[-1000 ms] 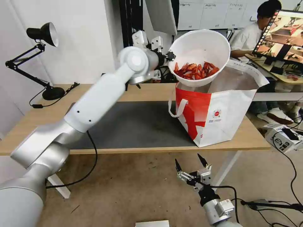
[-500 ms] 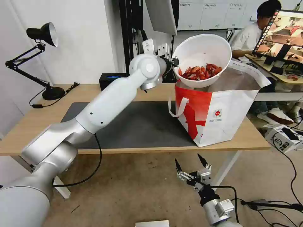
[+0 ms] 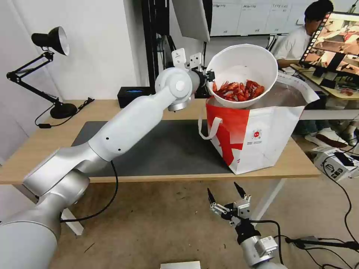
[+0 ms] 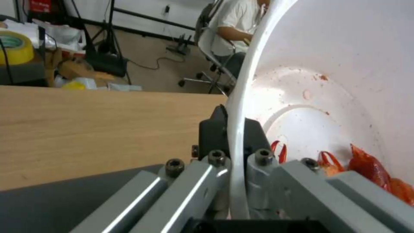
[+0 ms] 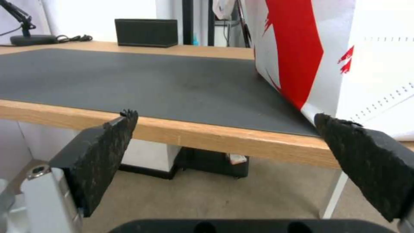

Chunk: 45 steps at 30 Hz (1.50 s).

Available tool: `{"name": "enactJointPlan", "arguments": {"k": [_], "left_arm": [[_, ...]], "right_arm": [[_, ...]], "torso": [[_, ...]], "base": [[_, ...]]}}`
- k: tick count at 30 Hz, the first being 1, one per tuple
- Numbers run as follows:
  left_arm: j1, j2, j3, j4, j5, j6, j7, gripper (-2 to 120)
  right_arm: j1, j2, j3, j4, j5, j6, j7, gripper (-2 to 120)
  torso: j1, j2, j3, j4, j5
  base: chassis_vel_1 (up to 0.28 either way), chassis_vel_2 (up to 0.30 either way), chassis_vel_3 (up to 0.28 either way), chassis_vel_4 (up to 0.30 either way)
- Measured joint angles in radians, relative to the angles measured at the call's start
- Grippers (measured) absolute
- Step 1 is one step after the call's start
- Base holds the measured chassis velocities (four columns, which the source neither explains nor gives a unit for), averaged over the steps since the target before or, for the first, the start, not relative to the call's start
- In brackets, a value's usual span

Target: Pick up the trash from the table and place it into the takeout bag.

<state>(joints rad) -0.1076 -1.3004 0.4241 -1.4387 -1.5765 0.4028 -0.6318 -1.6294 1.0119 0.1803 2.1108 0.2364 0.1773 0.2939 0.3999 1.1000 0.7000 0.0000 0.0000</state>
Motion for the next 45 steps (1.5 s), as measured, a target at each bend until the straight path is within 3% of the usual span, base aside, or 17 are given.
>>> {"name": "enactJointPlan", "arguments": {"k": [15,31,37,45], "left_arm": [[0.001,0.012,0.002,-0.014,-0.002,0.001,0.038,0],[-0.018,-0.058,-0.007,0.057,0.003,-0.047,0.03,0],[-0.03,-0.09,0.011,0.085,0.043,-0.091,0.018,0],[-0.013,-0.073,0.053,0.071,0.133,-0.131,0.05,0]], "right_arm": [[0.0,0.0,0.0,0.0,0.0,0.0,0.0,100],[0.0,0.0,0.0,0.0,0.0,0.0,0.0,100],[0.0,0.0,0.0,0.0,0.0,0.0,0.0,100],[0.0,0.0,0.0,0.0,0.0,0.0,0.0,100]], "torso": [[0.0,0.0,0.0,0.0001,0.0],[0.0,0.0,0.0,0.0,0.0],[0.0,0.0,0.0,0.0,0.0001],[0.0,0.0,0.0,0.0,0.0]], "base": [[0.0,0.0,0.0,0.0],[0.0,0.0,0.0,0.0],[0.0,0.0,0.0,0.0],[0.0,0.0,0.0,0.0]]}}
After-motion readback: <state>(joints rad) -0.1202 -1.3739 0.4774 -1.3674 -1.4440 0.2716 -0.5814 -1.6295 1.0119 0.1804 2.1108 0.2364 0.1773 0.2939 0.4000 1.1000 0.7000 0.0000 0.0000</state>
